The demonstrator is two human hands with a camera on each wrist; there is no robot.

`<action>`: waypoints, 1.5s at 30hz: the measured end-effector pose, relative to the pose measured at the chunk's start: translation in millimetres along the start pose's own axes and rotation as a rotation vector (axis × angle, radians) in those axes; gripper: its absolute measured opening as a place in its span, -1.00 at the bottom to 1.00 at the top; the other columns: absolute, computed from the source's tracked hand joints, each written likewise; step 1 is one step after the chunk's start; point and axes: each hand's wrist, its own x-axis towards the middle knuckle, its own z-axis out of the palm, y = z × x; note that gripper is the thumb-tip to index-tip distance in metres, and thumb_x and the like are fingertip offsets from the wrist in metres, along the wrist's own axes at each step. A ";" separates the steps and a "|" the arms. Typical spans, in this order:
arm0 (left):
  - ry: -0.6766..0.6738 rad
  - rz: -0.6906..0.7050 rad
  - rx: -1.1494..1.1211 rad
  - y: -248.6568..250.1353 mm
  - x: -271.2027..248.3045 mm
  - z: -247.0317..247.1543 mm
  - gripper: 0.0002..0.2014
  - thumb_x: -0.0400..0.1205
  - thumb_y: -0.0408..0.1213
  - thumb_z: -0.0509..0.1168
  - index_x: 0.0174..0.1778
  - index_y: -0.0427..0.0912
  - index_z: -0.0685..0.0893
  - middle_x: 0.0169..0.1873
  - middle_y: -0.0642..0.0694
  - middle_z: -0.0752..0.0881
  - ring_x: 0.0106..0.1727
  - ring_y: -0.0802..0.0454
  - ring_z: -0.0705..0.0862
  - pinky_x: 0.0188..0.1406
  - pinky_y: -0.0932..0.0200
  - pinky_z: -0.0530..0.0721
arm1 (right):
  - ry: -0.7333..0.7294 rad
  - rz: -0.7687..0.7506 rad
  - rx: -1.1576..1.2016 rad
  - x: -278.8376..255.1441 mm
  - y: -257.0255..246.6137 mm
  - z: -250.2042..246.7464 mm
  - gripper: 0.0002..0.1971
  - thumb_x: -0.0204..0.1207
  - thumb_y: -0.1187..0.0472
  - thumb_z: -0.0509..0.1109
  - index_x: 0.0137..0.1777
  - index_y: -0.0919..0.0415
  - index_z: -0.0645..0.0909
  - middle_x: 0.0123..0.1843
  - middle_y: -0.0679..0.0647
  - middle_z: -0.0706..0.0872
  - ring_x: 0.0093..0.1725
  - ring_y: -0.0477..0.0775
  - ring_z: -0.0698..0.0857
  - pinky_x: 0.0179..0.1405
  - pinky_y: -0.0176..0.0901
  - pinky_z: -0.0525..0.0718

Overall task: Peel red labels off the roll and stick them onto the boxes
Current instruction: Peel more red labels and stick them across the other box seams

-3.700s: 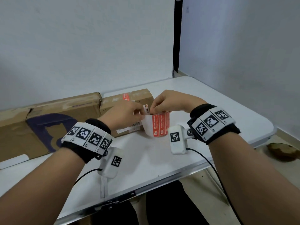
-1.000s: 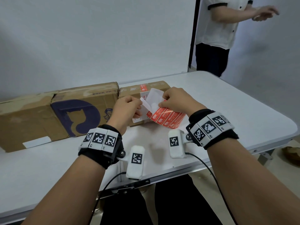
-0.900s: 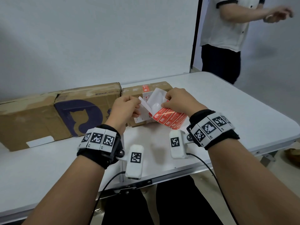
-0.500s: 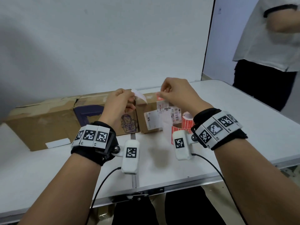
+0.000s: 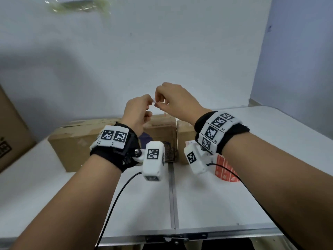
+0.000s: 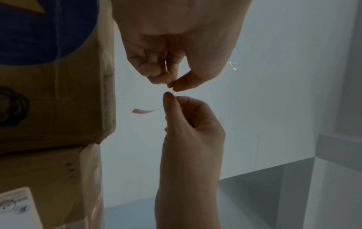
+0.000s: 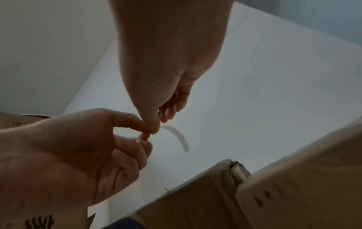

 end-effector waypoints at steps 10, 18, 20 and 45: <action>0.022 -0.021 0.027 0.4 12.4 -8.5 -0.86 0.51 -0.30 0.28 -0.06 -0.24 0.58 -0.31 -0.04 0.48 -0.49 0.07 0.48 -0.54 0.25 0.42 | 0.018 -0.008 -0.130 16.1 -8.3 12.3 -0.82 0.63 0.17 0.24 0.06 0.21 0.64 0.08 0.10 0.66 0.03 0.13 0.64 -0.12 -0.09 0.55; -0.219 0.221 0.150 -3.8 23.0 -31.3 -0.82 0.56 -0.36 0.40 0.08 -0.22 0.70 -0.24 -0.03 0.70 -0.27 0.08 0.70 -0.15 0.23 0.68 | 0.140 0.239 0.134 19.2 16.5 11.3 -0.75 0.60 0.05 0.32 -0.14 0.23 0.66 -0.15 0.06 0.74 -0.23 0.08 0.72 -0.16 -0.08 0.67; -0.154 0.342 0.455 -8.5 31.6 -41.5 -0.84 0.58 -0.38 0.34 0.03 -0.16 0.76 -0.17 -0.04 0.76 -0.12 0.03 0.74 0.00 0.22 0.67 | 0.210 0.447 0.463 21.9 25.1 12.3 -0.86 0.54 0.17 0.40 -0.18 0.22 0.67 -0.20 0.04 0.76 -0.23 0.01 0.73 -0.19 -0.17 0.70; -0.198 0.502 0.953 -42.2 48.7 -66.3 -0.83 0.58 -0.32 0.37 0.05 -0.11 0.80 -0.02 -0.03 0.81 -0.07 0.18 0.63 -0.11 0.40 0.43 | -0.186 0.734 1.007 30.9 14.2 58.6 -0.87 0.52 0.28 0.46 -0.05 0.37 0.74 -0.05 0.24 0.76 -0.23 -0.01 0.63 -0.37 -0.29 0.50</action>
